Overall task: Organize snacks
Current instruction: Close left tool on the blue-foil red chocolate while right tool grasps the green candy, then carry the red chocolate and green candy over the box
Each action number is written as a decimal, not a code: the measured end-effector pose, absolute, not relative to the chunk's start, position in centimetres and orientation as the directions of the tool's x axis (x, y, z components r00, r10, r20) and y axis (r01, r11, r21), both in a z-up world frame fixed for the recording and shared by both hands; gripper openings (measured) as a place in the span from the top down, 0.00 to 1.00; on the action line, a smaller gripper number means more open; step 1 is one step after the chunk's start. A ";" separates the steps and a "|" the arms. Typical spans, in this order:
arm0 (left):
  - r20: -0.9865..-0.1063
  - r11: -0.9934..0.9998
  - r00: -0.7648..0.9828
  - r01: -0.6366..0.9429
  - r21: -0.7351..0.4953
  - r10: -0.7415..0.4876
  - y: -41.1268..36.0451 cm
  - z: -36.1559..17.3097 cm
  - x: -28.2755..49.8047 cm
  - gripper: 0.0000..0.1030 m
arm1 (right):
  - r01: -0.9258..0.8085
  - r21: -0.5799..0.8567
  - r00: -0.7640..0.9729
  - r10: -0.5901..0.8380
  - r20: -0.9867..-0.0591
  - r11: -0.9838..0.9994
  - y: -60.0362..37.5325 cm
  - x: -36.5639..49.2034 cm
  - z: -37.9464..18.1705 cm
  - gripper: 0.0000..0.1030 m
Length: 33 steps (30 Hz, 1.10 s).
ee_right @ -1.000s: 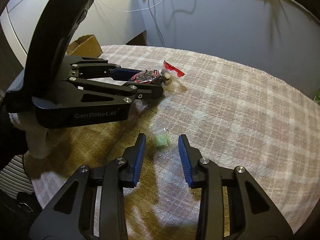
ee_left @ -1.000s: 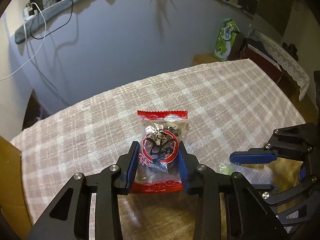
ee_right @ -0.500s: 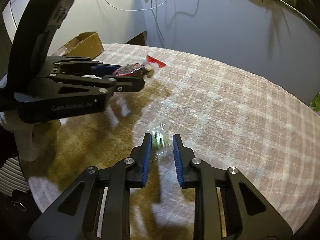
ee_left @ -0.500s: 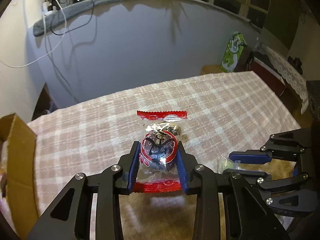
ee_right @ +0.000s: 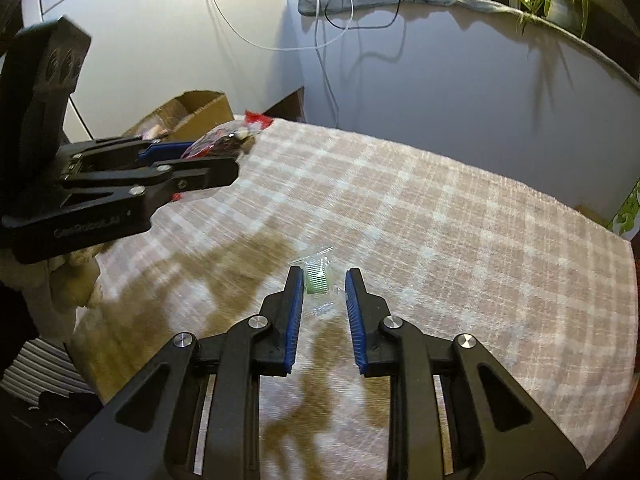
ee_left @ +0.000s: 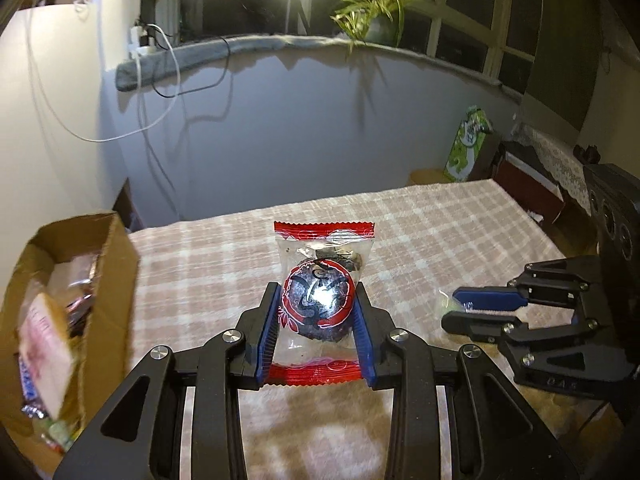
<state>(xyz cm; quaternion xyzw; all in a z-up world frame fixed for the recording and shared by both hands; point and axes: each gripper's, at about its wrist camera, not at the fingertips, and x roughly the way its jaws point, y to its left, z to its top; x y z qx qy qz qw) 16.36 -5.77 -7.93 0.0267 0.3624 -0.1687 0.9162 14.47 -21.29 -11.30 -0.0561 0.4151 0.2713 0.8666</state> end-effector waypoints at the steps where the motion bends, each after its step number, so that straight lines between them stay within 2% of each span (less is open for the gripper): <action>1: -0.668 0.943 0.685 0.325 -0.077 -0.291 -5.5 -7.7 16.0 0.69 | -0.518 0.127 0.511 0.425 -0.747 0.846 -21.2 14.3 -11.0 0.78; 14: -0.609 0.962 0.752 0.263 -0.071 -0.250 -0.6 -5.3 12.8 0.69 | -0.581 0.103 0.528 0.471 -0.707 0.807 -16.0 14.1 -7.5 0.78; 33: -0.603 0.994 0.789 0.084 -0.077 -0.113 8.0 -5.7 11.6 0.69 | -0.704 0.104 0.471 0.572 -0.672 0.703 -3.6 18.8 -5.0 0.78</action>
